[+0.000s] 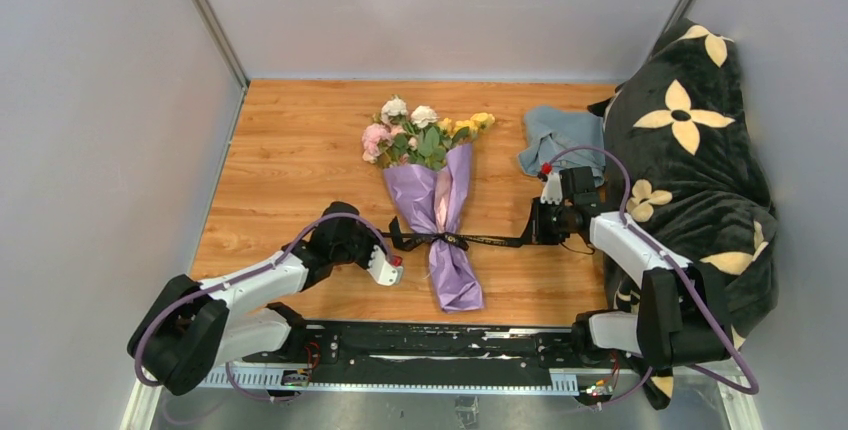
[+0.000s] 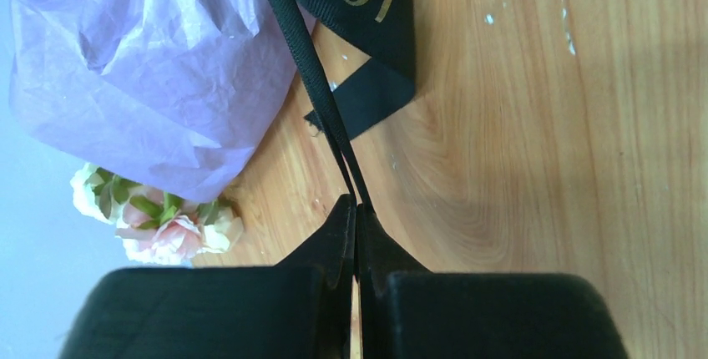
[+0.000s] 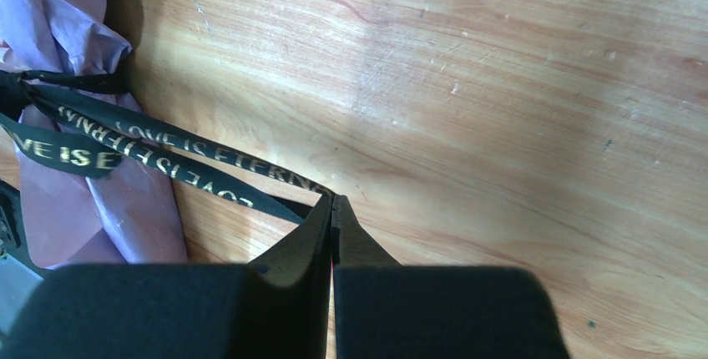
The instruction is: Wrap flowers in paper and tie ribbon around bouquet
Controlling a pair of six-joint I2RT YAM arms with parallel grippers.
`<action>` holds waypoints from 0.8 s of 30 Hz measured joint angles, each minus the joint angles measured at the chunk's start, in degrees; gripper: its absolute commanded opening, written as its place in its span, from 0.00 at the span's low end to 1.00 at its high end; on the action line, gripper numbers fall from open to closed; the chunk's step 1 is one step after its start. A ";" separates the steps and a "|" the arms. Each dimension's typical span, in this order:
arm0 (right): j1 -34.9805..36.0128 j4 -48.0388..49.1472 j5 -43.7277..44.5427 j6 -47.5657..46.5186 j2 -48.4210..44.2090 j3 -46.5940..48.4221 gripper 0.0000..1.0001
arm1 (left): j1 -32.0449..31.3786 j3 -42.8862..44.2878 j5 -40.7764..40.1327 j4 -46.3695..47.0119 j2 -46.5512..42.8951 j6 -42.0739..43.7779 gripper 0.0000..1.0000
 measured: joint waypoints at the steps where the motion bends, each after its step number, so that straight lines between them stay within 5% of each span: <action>1: -0.13 0.00 -0.02 -0.09 0.02 0.00 0.00 | 0.48 -0.20 0.31 -0.11 0.00 0.74 0.00; 13: -3.08 -1.77 6.49 -2.62 0.68 0.02 0.00 | 6.03 -2.01 -5.73 -5.70 0.04 3.85 0.00; 19: -0.07 -0.37 2.36 -3.80 0.63 0.02 0.14 | 6.12 1.33 -3.80 -11.78 -0.55 1.66 0.47; 24: 15.41 5.20 -3.96 -5.44 -0.24 2.29 0.32 | 6.73 5.86 -1.07 -17.86 -3.89 -1.03 0.72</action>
